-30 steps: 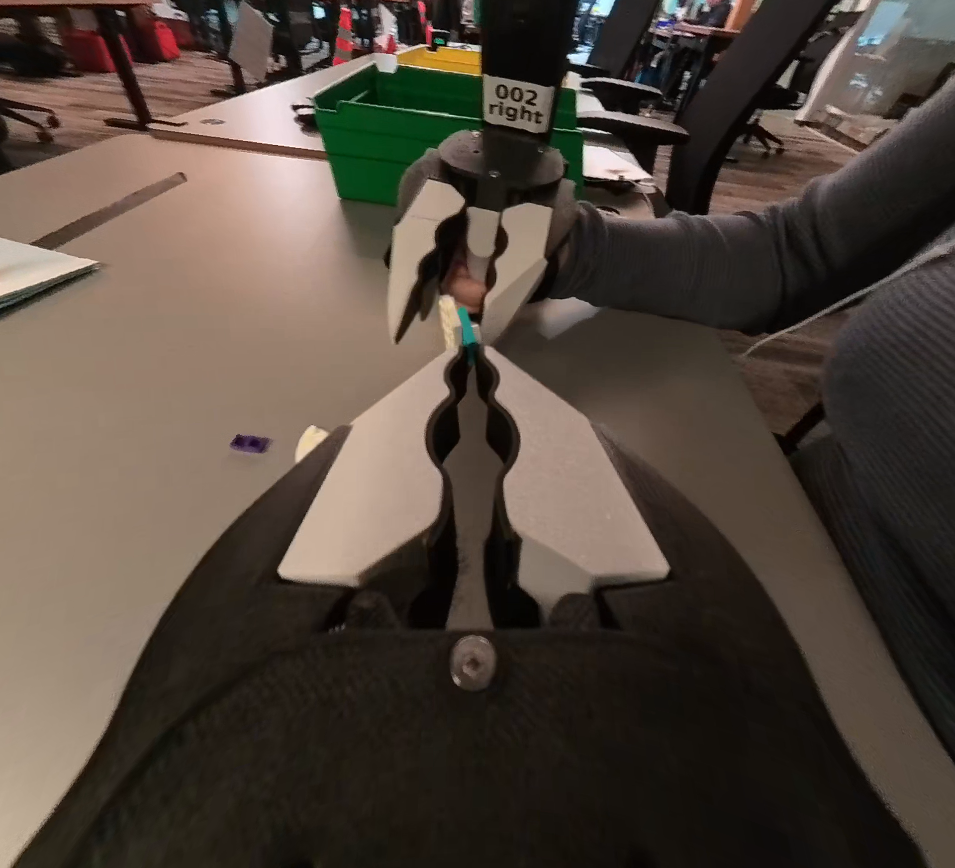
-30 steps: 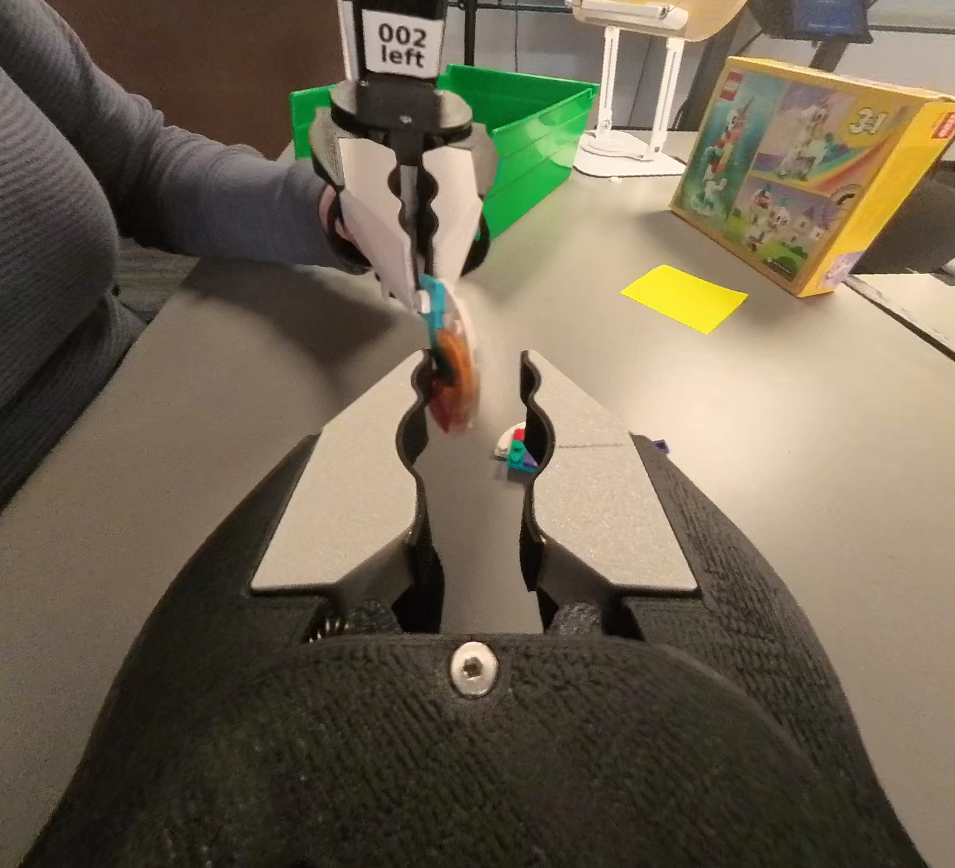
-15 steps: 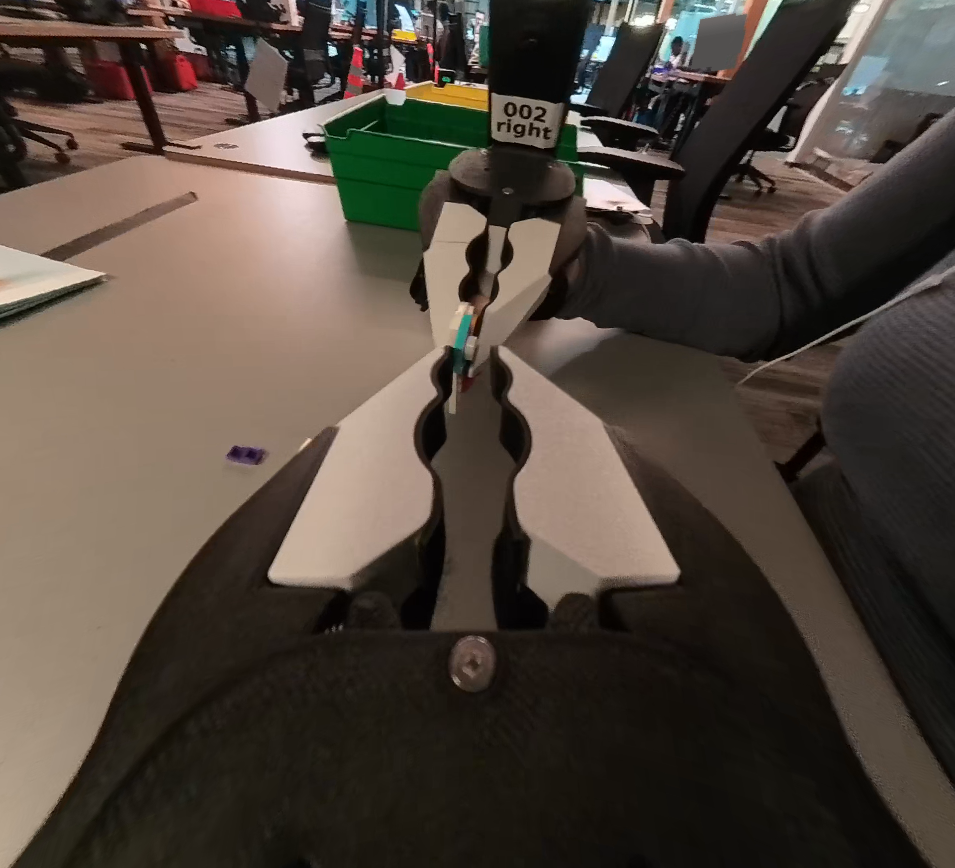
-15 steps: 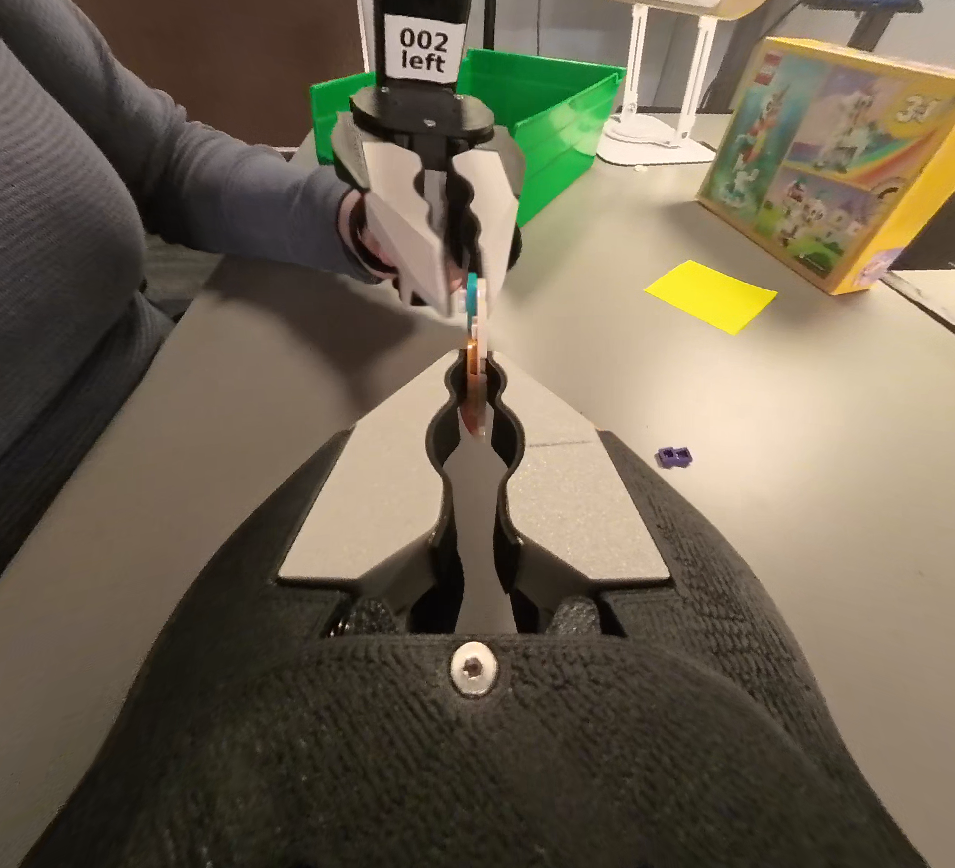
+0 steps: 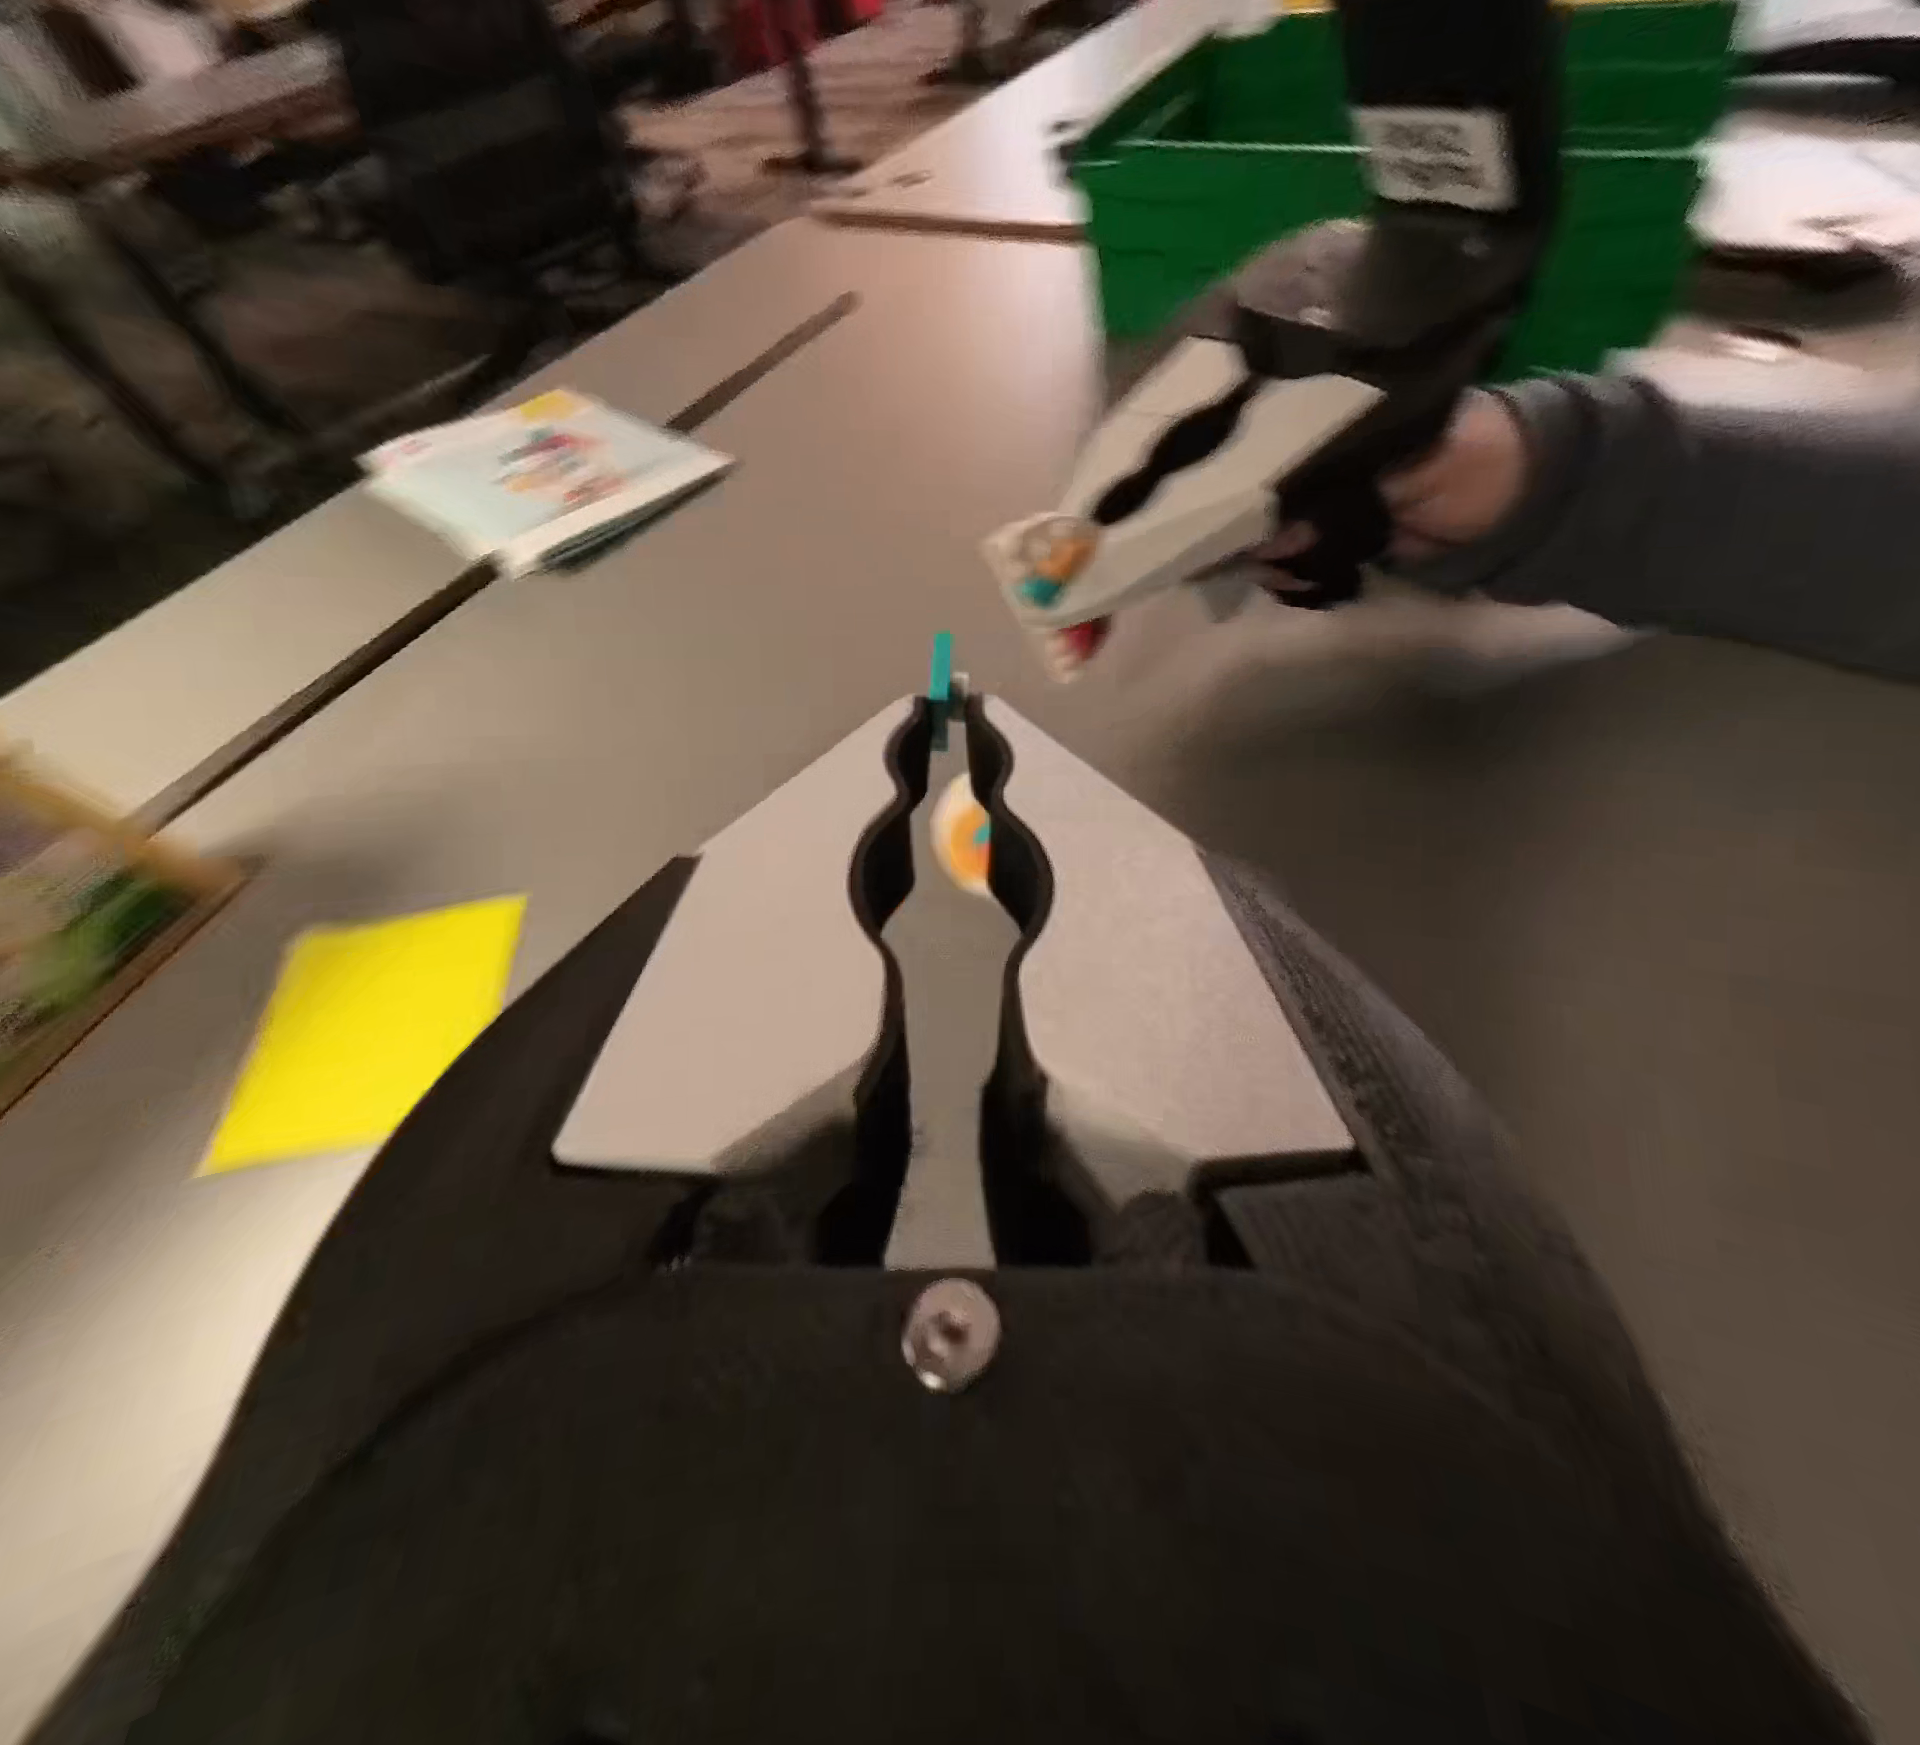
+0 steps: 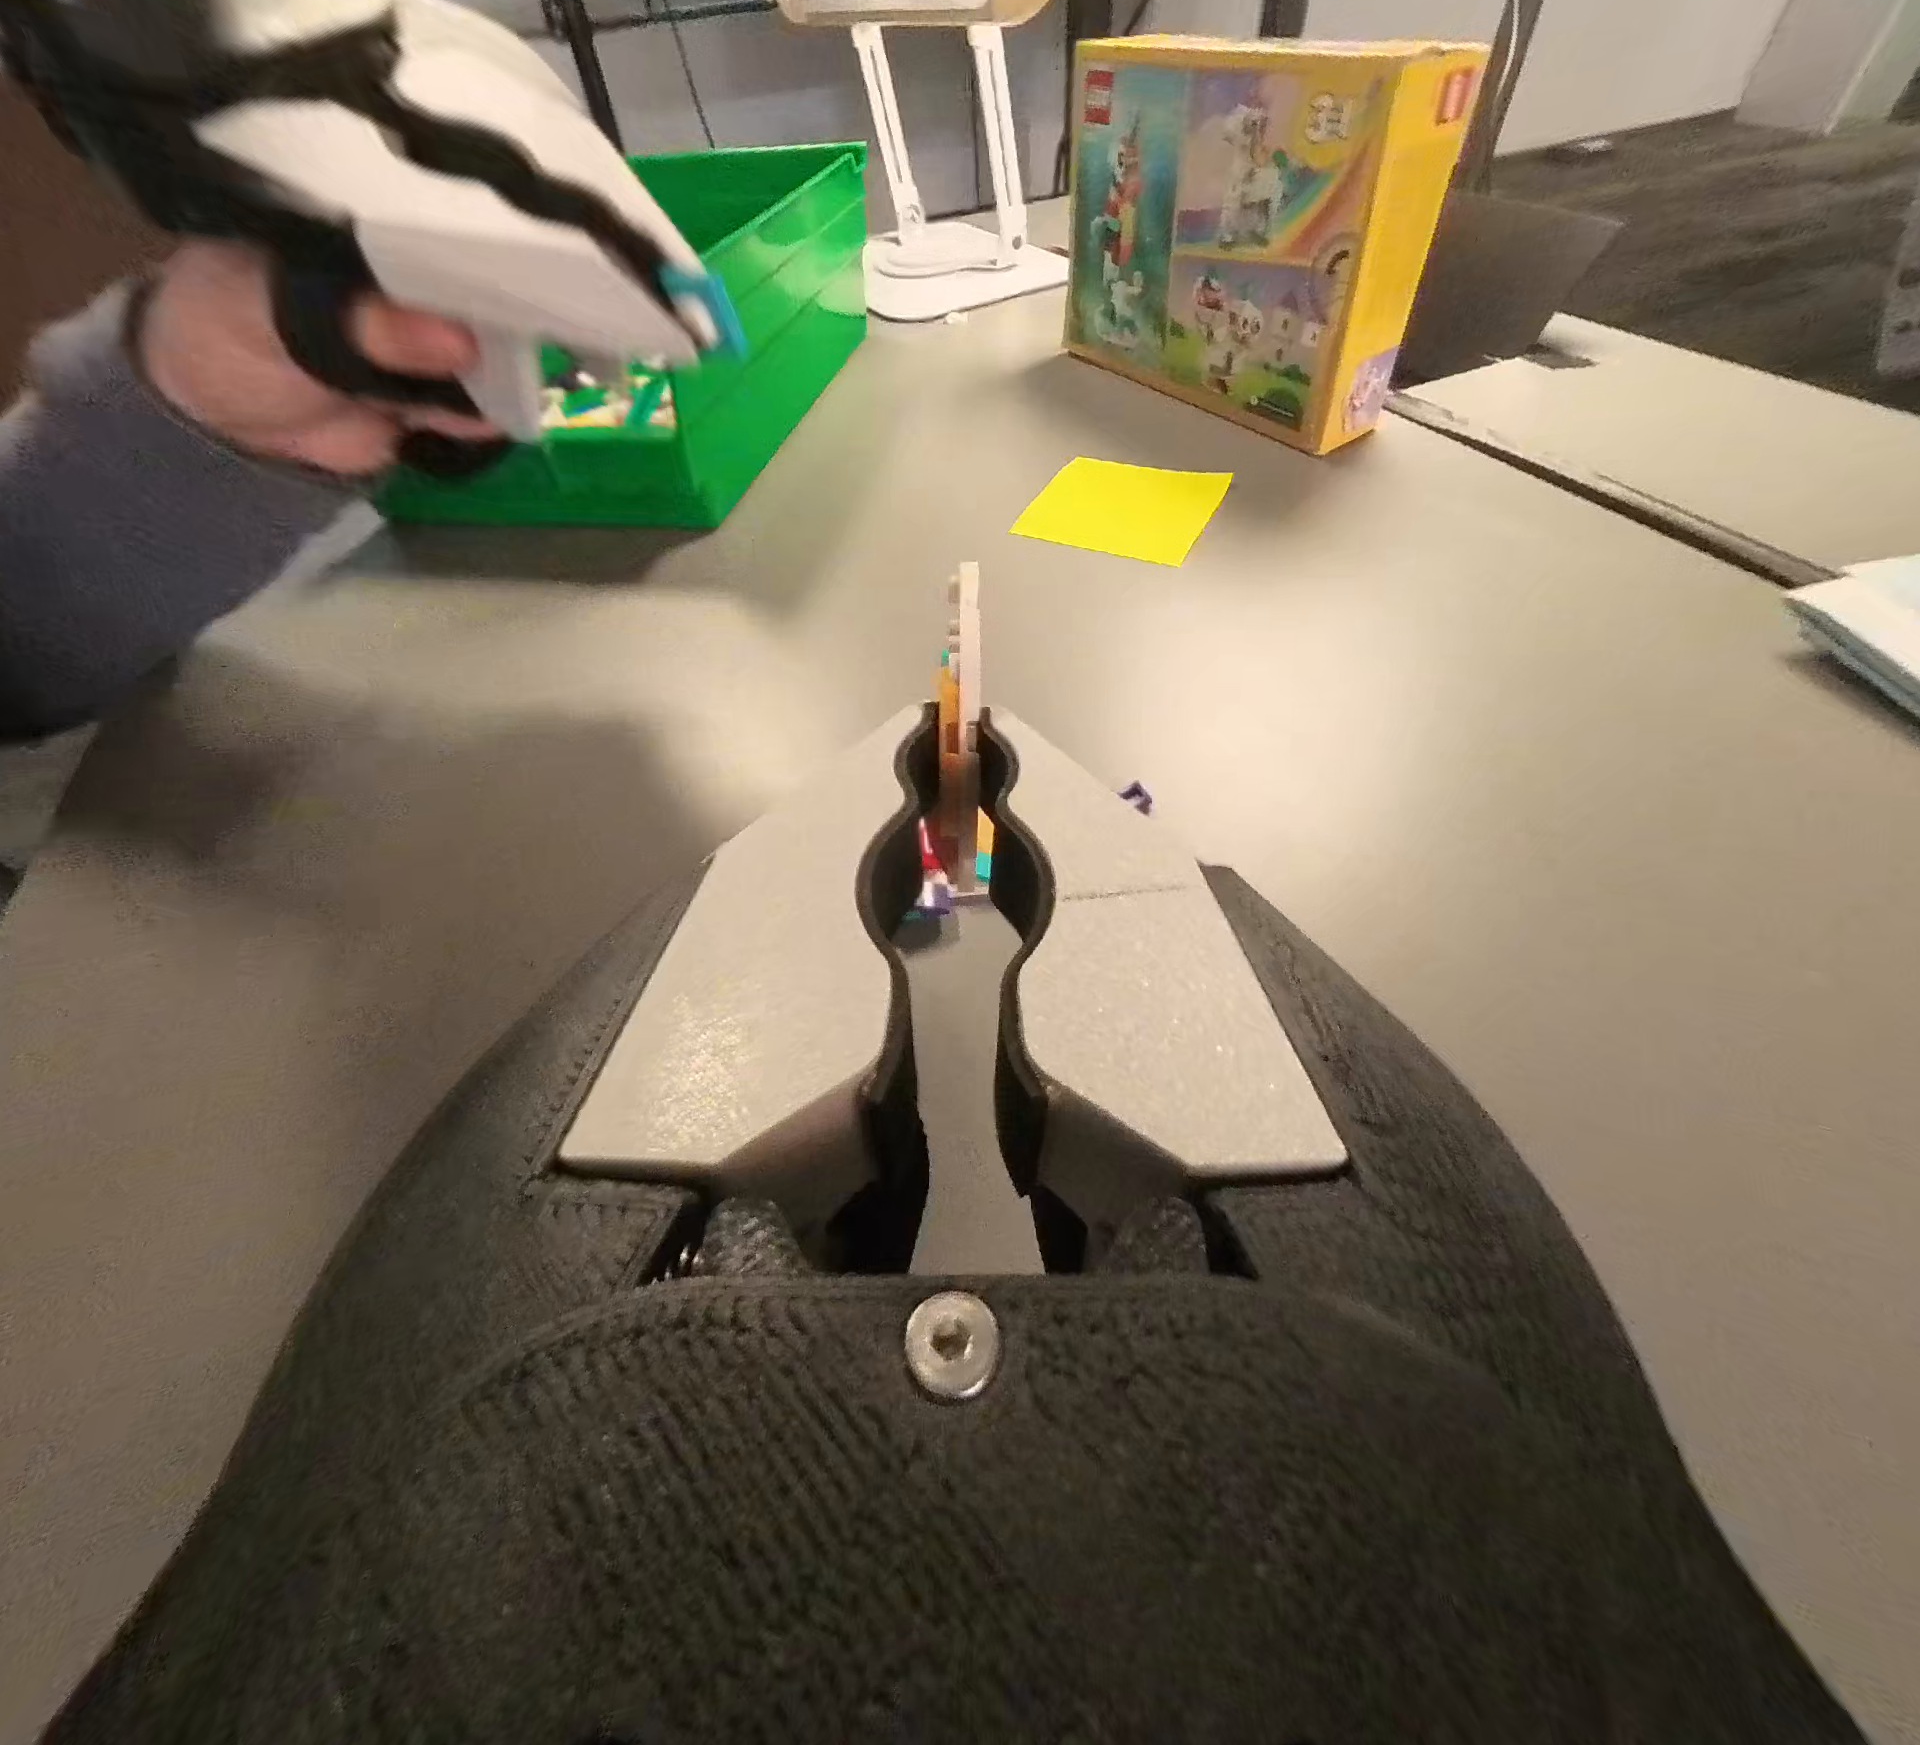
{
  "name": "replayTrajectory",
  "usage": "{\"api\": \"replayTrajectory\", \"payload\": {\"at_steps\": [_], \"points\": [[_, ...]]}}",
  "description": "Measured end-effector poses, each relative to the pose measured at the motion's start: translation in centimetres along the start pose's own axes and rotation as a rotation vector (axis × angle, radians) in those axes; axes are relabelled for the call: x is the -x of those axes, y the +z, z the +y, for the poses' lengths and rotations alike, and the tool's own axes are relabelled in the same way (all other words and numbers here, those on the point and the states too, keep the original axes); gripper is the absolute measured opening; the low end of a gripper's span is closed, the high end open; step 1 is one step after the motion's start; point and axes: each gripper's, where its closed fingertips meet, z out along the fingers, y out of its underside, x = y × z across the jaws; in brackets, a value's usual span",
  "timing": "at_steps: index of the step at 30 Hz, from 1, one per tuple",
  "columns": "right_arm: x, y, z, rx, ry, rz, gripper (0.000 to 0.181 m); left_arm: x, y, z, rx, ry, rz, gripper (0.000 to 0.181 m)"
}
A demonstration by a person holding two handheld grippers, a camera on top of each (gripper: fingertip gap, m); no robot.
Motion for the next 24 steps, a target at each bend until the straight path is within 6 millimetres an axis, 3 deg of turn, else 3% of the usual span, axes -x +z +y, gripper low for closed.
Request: {"api": "replayTrajectory", "payload": {"at_steps": [3, 5, 9, 13, 16, 19, 21, 23, 24], "points": [[-0.2, 0.1, 0.1, -0.013, 0.072, -0.018, 0.003, 4.2, -5.5, -0.3, 0.087, -0.162, -0.182, 0.005], [-0.3, 0.2, 0.3, -0.009, 0.087, -0.014, 0.003, 6.5, -9.3, 0.7, 0.128, -0.263, -0.288, 0.005], [0.2, 0.6, 0.6, 0.012, 0.088, -0.031, 0.003, 10.8, -15.8, 6.6, 0.372, -0.381, -0.545, 0.005], [0.8, 0.8, 0.7, 0.027, 0.054, -0.041, 0.003, 12.0, -19.6, 13.2, 0.639, -0.553, -0.665, 0.02], [1.2, 0.8, 0.6, 0.029, 0.019, -0.046, 0.003, 12.5, -20.7, 15.3, 0.702, -0.614, -0.727, 0.03], [1.7, 0.9, 0.1, 0.006, 0.006, -0.056, 0.003, 12.9, -21.2, 14.1, 0.691, -0.567, -0.832, 0.057], [2.2, 0.9, -0.2, -0.013, -0.01, -0.073, 0.003, 12.9, -20.0, 10.6, 0.576, -0.428, -0.863, 0.059], [2.8, 1.0, -0.5, -0.029, -0.03, -0.097, 0.003, 10.6, -15.7, 5.8, 0.376, -0.274, -0.708, 0.054], [3.3, 1.1, -0.5, -0.03, -0.034, -0.121, 0.003, 8.1, -12.6, 3.5, 0.269, -0.209, -0.541, 0.048]]}}
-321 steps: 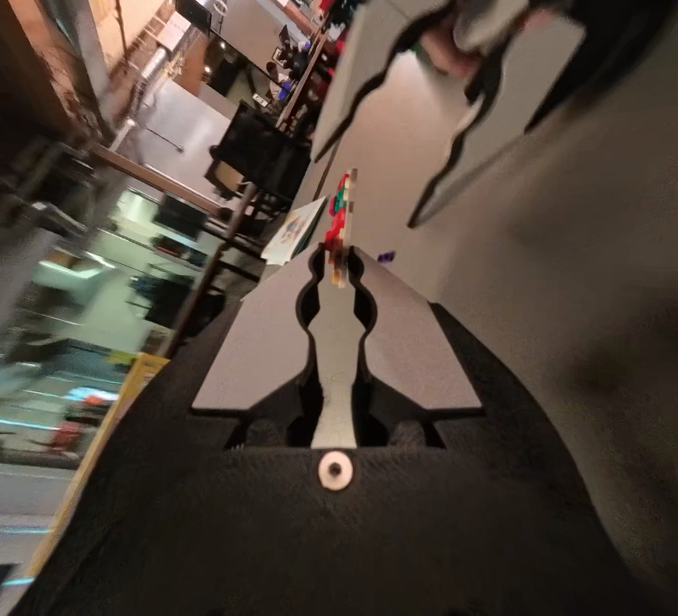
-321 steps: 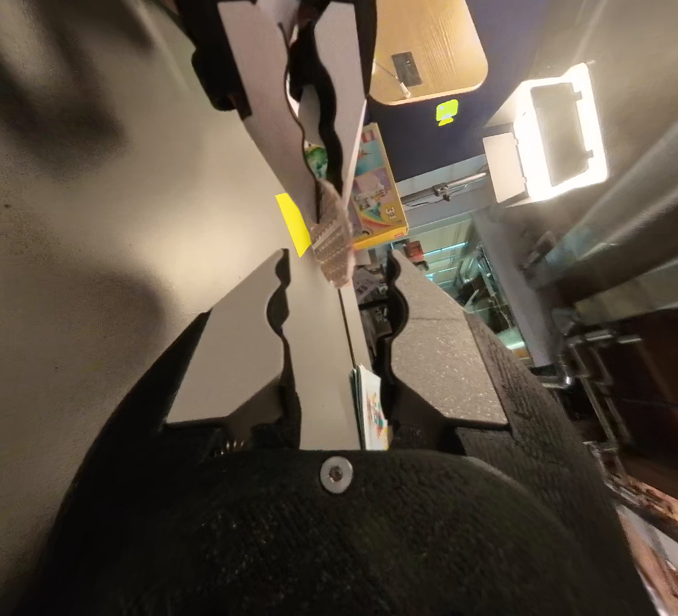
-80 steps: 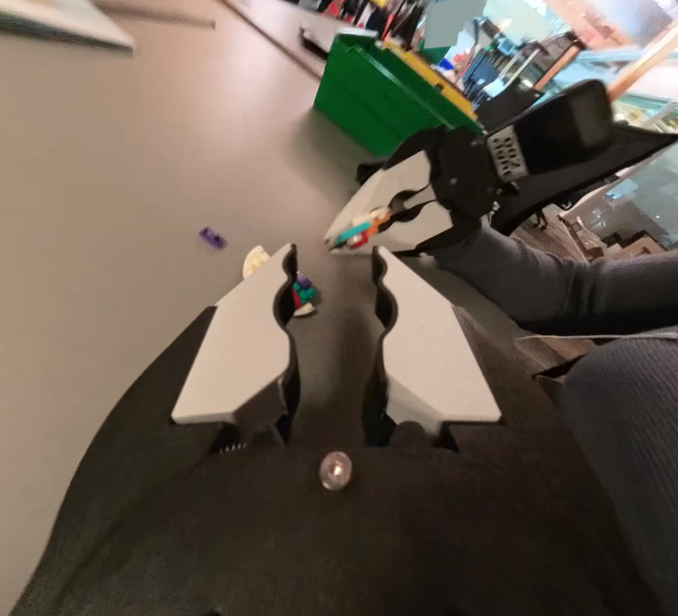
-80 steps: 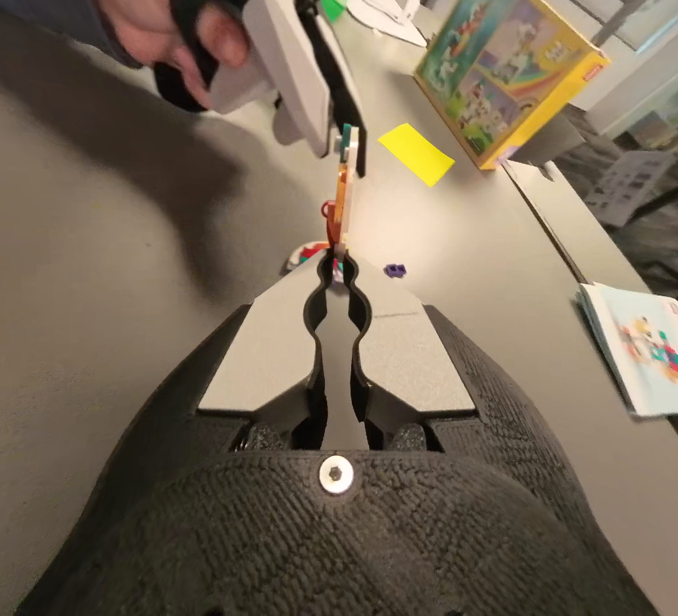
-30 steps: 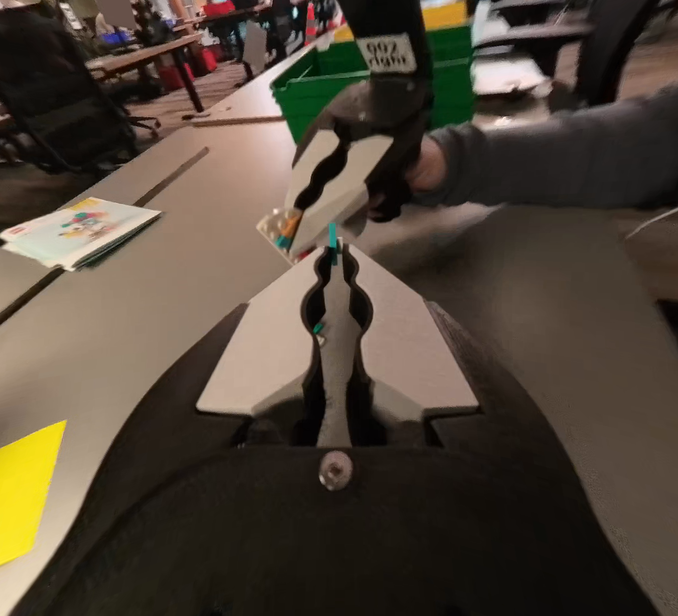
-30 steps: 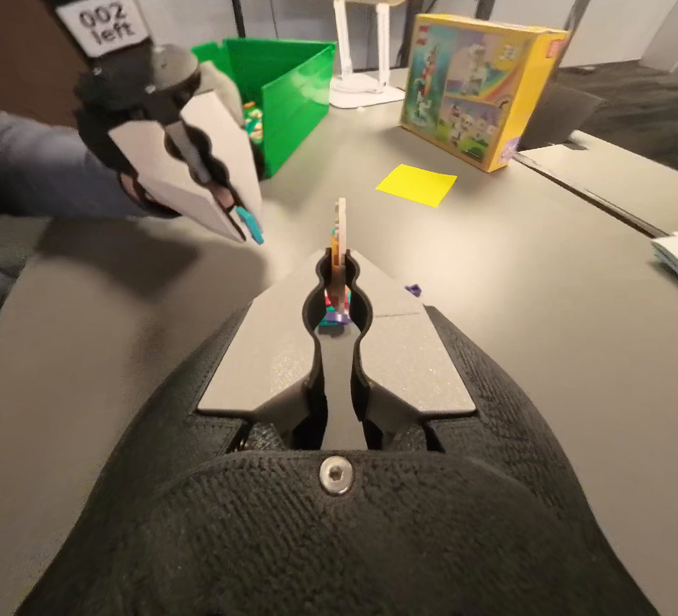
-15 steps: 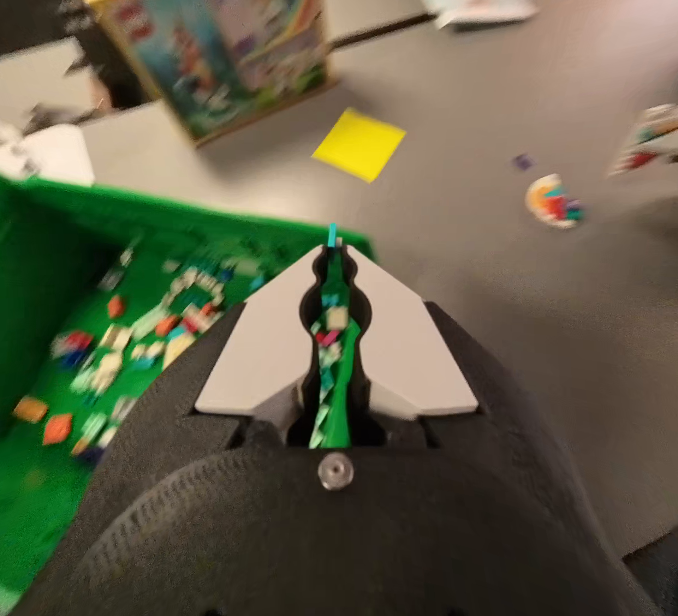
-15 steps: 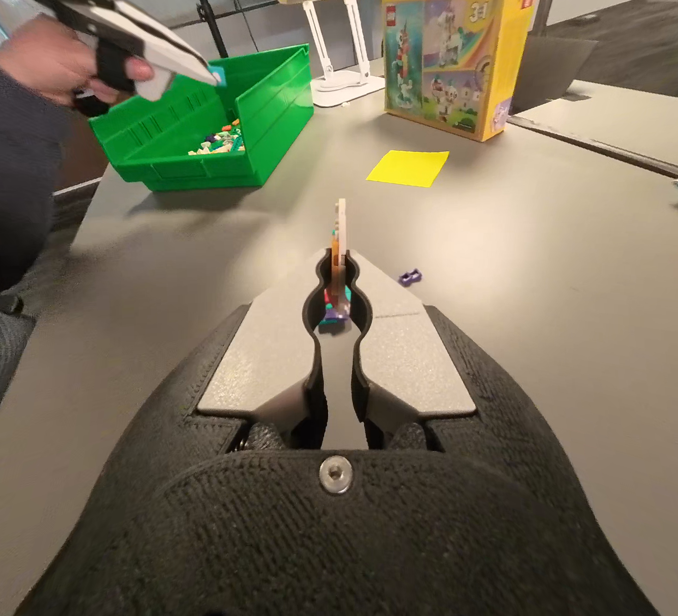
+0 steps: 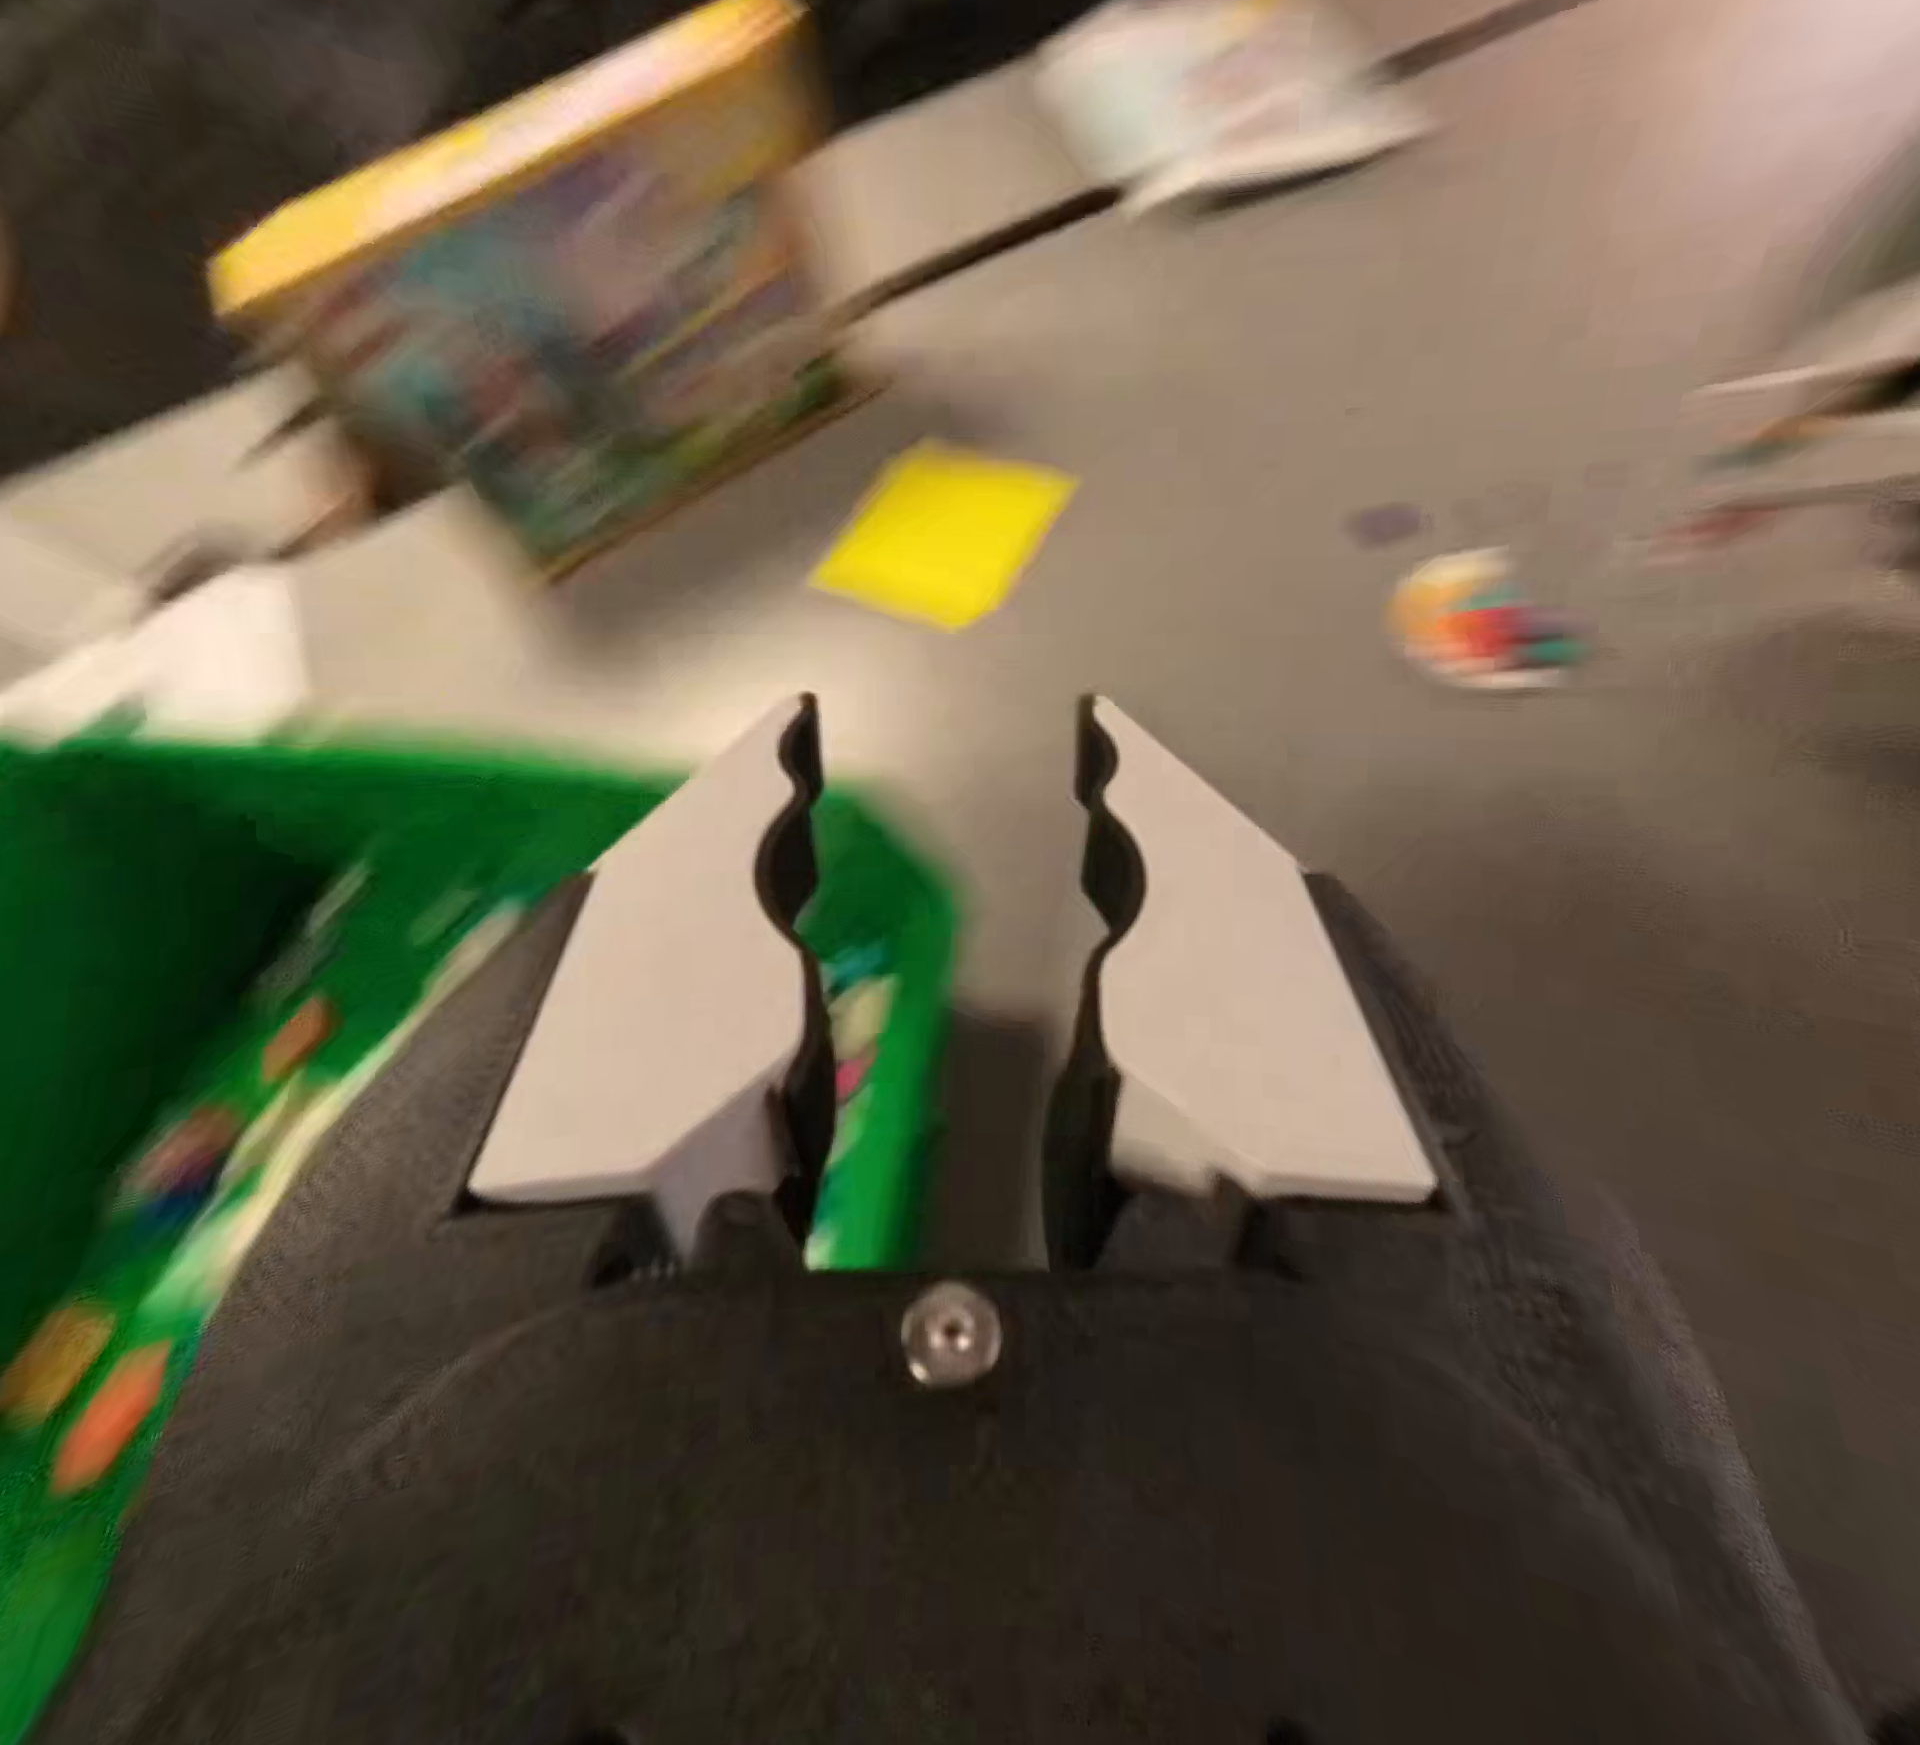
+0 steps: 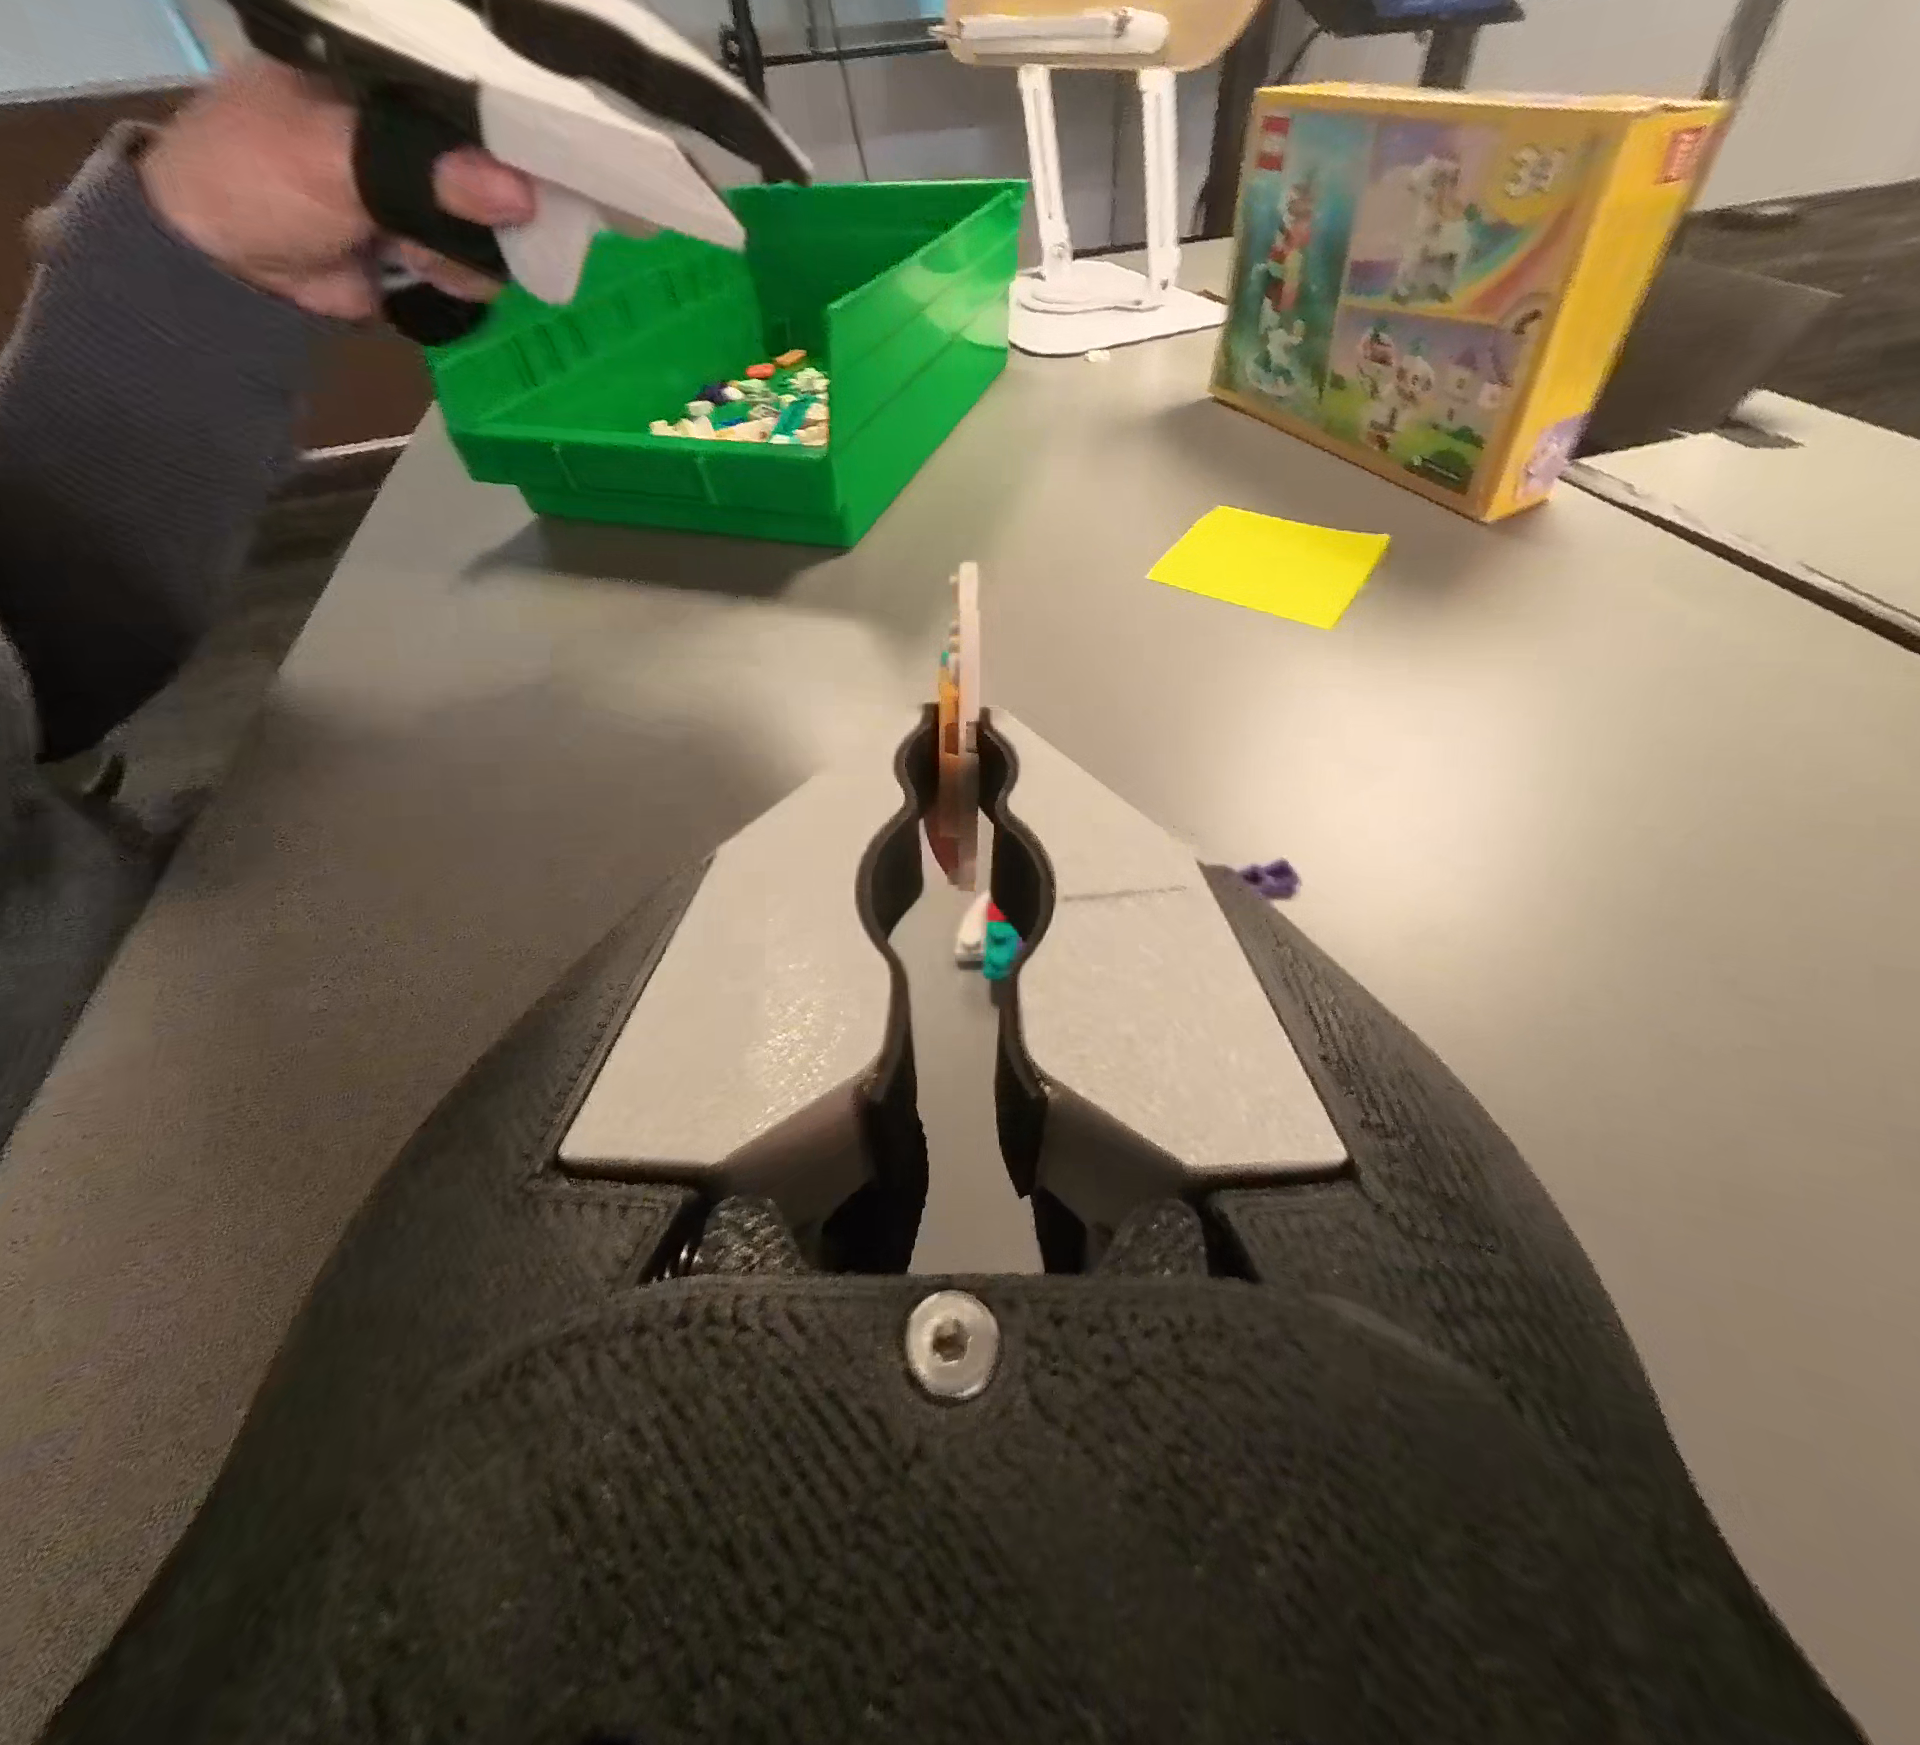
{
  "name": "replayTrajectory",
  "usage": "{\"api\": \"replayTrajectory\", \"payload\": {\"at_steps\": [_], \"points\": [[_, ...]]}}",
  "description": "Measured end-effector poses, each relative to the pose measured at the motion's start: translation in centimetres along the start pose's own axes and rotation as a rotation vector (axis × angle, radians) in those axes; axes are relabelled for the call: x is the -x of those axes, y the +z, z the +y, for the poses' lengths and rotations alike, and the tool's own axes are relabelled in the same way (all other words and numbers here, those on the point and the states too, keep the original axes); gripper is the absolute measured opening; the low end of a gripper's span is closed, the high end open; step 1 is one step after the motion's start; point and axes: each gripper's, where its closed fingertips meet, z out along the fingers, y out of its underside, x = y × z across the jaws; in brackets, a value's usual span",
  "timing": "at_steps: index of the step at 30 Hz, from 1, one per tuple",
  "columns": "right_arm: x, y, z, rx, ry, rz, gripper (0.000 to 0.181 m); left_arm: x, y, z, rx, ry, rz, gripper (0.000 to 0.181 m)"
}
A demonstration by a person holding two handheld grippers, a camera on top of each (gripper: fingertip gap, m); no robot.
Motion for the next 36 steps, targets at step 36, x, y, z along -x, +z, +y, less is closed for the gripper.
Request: {"api": "replayTrajectory", "payload": {"at_steps": [36], "points": [[-0.7, 1.6, 0.6, 0.123, -0.249, 0.378, 0.016, -15.1, 8.4, -2.8, -0.187, -0.632, 0.853, 0.003]]}}
